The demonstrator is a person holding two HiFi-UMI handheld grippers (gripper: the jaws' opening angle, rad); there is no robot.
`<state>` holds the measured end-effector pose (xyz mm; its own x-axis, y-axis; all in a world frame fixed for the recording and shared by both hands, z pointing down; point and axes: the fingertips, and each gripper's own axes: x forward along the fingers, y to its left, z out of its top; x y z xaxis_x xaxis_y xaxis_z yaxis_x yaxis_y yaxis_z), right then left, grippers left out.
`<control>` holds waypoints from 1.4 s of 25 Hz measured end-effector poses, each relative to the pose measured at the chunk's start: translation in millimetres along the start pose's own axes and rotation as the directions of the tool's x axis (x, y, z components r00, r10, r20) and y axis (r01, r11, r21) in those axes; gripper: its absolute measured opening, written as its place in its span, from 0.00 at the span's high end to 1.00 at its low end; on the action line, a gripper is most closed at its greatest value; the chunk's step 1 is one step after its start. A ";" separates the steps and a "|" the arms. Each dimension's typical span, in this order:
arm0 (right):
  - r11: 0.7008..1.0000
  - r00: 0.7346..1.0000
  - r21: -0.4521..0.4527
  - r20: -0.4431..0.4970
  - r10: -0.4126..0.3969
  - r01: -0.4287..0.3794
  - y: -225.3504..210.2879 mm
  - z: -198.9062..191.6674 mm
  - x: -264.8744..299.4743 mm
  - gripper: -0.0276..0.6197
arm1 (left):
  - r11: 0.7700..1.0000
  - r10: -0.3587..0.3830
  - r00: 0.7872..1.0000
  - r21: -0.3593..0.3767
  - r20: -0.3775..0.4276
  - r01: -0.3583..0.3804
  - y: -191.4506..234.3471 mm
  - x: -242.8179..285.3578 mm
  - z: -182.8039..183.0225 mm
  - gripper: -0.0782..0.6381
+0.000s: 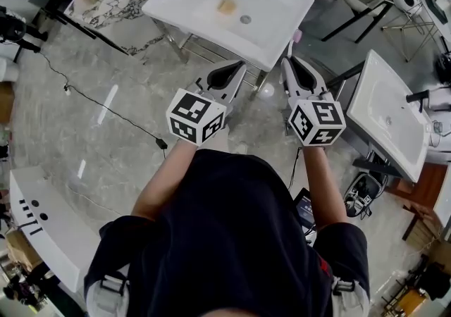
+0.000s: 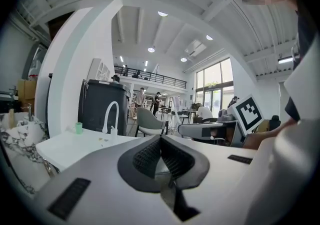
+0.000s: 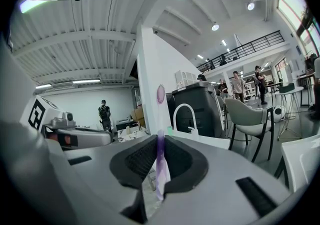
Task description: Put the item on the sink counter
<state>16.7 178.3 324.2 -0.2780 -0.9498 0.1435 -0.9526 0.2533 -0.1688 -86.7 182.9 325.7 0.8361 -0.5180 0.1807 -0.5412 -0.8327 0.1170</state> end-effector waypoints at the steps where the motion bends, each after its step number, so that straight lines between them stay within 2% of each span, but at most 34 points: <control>1: 1.000 1.000 0.003 0.002 -0.002 0.002 -1.6 0.2 0.2 0.86 | 1.000 0.001 1.000 0.000 -0.003 -0.001 0.2 0.6 -0.6 0.87; 13: 1.000 1.000 0.004 0.005 -0.005 0.005 -20.7 4.2 23.9 0.86 | 1.000 -0.027 0.999 -0.003 -0.019 0.027 11.2 30.9 -4.7 0.87; 35: 0.997 0.998 0.060 -0.035 -0.048 0.050 -89.0 17.4 137.0 0.86 | 0.998 -0.058 0.996 -0.030 -0.072 0.056 105.2 133.1 16.4 0.87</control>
<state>65.6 22.5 341.9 -0.2365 -0.9537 0.1858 -0.9561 0.1943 -0.2195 -30.9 23.1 346.1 0.8577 -0.4531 0.2431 -0.4957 -0.8543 0.1567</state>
